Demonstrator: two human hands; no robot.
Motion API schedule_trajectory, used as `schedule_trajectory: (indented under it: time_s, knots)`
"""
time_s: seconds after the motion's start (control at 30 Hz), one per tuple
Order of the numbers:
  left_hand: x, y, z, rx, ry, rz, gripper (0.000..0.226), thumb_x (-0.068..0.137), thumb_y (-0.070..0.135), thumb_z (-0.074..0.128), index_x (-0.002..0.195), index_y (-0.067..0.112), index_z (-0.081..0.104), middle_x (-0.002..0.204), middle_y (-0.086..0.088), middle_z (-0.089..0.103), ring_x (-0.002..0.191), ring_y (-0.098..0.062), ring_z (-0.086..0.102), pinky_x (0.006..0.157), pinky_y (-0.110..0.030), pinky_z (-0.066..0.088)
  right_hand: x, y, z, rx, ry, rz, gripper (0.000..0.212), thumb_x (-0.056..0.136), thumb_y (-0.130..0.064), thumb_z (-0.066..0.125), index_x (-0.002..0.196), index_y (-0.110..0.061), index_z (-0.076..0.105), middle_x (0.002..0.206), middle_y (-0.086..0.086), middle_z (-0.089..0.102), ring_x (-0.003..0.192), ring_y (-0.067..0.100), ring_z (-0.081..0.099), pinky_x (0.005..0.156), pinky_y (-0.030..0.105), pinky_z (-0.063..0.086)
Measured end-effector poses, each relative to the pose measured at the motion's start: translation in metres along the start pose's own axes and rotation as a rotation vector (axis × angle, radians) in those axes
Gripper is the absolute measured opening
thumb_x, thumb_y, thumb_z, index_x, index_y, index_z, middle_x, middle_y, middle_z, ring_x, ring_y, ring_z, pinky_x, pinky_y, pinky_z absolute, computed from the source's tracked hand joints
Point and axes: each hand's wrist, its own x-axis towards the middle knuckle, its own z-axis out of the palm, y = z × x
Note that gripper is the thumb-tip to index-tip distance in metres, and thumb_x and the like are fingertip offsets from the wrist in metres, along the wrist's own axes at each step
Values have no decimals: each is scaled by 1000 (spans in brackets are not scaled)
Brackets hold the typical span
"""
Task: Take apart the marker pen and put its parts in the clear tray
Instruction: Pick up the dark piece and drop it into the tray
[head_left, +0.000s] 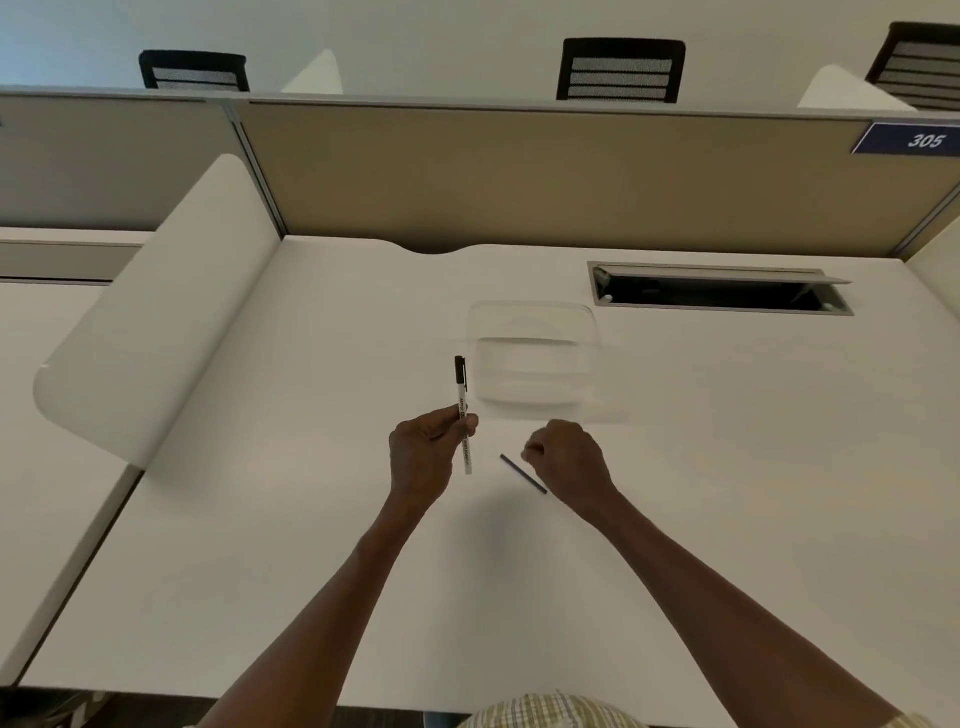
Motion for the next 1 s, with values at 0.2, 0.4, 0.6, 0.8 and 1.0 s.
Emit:
schedule_trajectory:
  time_s: [0.2, 0.4, 0.6, 0.8, 1.0]
  knots:
    - [3, -1, -7, -16, 29, -35, 9, 82, 20, 76, 91, 18, 79, 84, 2, 78, 89, -18, 74, 94, -43, 54, -4, 10, 26, -130, -72, 46, 19, 85, -28, 62, 79, -11, 65, 91, 3, 63, 89, 24, 61, 67, 31, 41]
    - [2, -1, -6, -47, 43, -56, 13, 82, 17, 76, 79, 30, 78, 82, 0, 78, 90, -23, 74, 94, -46, 54, -4, 8, 30, -213, -79, 5, 16, 88, -25, 57, 84, -12, 65, 93, 5, 66, 89, 26, 63, 66, 31, 39]
    - [5, 5, -3, -57, 47, -60, 9, 82, 19, 77, 82, 28, 77, 80, -1, 77, 88, -25, 73, 93, -45, 55, 0, -2, 20, -62, -93, 70, 14, 80, -27, 60, 80, -17, 70, 88, -1, 70, 85, 23, 64, 64, 28, 39]
    - [14, 12, 1, -66, 40, -45, 10, 82, 22, 77, 78, 30, 78, 80, -6, 77, 90, -31, 71, 92, -47, 54, 16, -20, -23, -2, 56, -6, 17, 82, -31, 64, 77, -17, 72, 85, 0, 70, 82, 21, 64, 63, 27, 42]
    - [26, 20, 8, -105, 32, -41, 8, 83, 17, 75, 83, 24, 78, 81, -5, 77, 84, -19, 73, 88, -37, 57, 55, -24, -64, -122, 196, -118, 23, 91, -33, 60, 90, -15, 74, 93, 4, 65, 88, 24, 62, 67, 32, 46]
